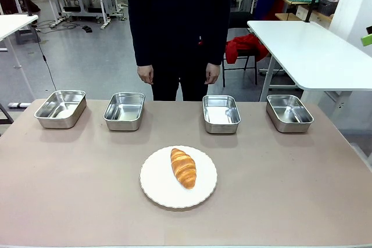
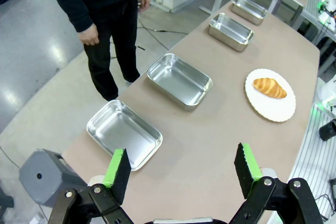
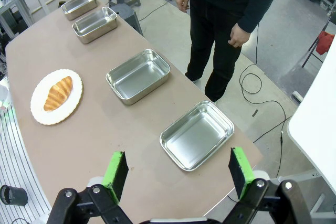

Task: Place the bread in the container.
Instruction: Place the Butter Roll into the Airtight Container indicated by the human.

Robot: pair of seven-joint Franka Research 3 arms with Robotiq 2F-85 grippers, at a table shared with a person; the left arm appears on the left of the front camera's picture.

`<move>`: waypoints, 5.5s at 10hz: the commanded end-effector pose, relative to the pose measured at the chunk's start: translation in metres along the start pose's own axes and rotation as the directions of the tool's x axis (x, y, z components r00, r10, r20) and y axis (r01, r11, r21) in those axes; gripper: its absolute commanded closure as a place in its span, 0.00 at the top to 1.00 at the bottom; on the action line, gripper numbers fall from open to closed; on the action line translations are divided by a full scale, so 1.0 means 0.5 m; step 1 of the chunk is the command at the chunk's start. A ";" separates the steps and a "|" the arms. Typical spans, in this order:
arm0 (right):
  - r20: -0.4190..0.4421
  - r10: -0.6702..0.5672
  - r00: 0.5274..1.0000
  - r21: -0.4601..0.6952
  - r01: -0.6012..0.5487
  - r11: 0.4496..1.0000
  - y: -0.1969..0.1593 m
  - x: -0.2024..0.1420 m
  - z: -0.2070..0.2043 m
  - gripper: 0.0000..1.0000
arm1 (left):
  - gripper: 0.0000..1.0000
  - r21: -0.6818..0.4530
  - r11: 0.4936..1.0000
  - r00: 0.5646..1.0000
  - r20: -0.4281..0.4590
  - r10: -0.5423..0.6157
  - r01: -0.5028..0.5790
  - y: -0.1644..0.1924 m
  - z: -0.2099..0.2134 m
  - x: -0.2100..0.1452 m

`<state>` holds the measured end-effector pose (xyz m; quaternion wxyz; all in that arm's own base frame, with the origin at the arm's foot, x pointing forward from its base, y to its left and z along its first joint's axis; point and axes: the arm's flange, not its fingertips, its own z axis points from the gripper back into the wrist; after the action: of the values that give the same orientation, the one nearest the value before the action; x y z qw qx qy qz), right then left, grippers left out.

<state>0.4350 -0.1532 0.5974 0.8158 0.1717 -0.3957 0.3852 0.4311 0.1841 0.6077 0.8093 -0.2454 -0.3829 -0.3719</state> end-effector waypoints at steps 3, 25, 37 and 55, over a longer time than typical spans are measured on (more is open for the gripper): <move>0.012 0.003 1.000 0.001 -0.003 1.000 -0.001 0.002 -0.001 1.00 | 1.00 -0.006 1.000 1.000 0.005 -0.015 0.015 -0.004 0.002 -0.001; 0.012 0.003 1.000 0.001 -0.003 1.000 -0.001 0.002 -0.001 1.00 | 1.00 -0.006 1.000 1.000 0.005 -0.015 0.015 -0.004 0.002 -0.001; 0.012 0.003 1.000 0.001 -0.003 1.000 -0.001 0.002 -0.001 1.00 | 1.00 0.049 0.987 0.985 -0.079 0.154 -0.151 -0.056 -0.109 0.095; 0.012 0.003 1.000 0.001 -0.003 1.000 -0.001 0.002 -0.001 1.00 | 1.00 0.418 0.801 0.694 -0.415 0.589 -0.429 -0.478 -0.779 0.163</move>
<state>0.4356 -0.1528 0.5967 0.8170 0.1705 -0.3938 0.3852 0.4616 -0.2329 0.4738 0.9734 -0.1344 -0.1206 -0.1413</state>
